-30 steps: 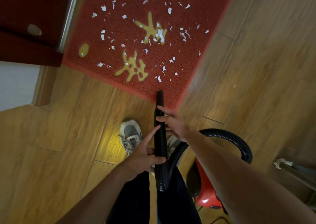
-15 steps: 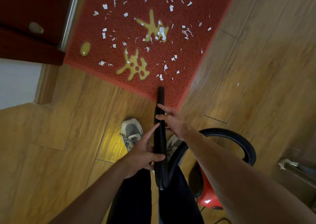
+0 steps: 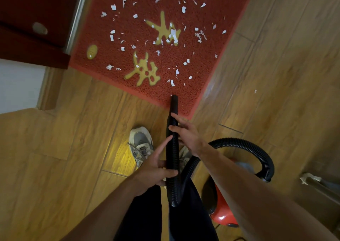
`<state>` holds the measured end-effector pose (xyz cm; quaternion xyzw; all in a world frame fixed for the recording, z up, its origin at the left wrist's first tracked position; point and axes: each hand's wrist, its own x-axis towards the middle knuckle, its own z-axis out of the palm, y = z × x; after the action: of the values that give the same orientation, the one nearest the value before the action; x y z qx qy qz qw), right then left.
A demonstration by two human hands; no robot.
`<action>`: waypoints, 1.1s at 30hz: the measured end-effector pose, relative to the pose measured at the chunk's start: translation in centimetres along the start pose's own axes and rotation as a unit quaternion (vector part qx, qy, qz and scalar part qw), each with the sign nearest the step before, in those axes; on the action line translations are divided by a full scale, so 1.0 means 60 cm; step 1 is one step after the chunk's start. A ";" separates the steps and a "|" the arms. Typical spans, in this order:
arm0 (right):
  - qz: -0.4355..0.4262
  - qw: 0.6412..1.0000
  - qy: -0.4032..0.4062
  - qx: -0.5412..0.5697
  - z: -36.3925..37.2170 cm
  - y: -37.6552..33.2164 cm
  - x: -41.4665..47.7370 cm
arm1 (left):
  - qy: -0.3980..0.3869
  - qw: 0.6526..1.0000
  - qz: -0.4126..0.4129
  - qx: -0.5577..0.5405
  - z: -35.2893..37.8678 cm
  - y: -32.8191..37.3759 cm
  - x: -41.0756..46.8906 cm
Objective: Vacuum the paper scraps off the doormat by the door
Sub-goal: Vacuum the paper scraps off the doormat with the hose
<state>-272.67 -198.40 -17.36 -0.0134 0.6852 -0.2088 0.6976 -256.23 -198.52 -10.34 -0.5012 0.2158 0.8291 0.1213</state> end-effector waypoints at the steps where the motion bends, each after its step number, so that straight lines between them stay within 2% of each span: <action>1: -0.003 1.000 0.000 -0.003 0.003 -0.001 0.003 | 0.002 1.000 0.000 0.001 -0.002 0.001 0.000; 12: -0.038 0.999 0.022 0.024 0.009 0.003 0.011 | 0.017 1.000 0.009 0.017 -0.006 0.002 0.007; 26: -0.035 0.999 0.004 -0.008 0.033 -0.004 0.024 | 0.021 1.000 0.014 -0.017 -0.021 -0.009 0.002; 33: -0.051 0.998 0.022 -0.006 0.017 0.009 0.008 | 0.002 1.000 0.007 -0.013 -0.010 -0.006 0.002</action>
<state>-271.53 -198.30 -17.91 -0.0480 0.7005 -0.2399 0.6704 -255.67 -198.47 -10.77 -0.5033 0.2090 0.8314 0.1088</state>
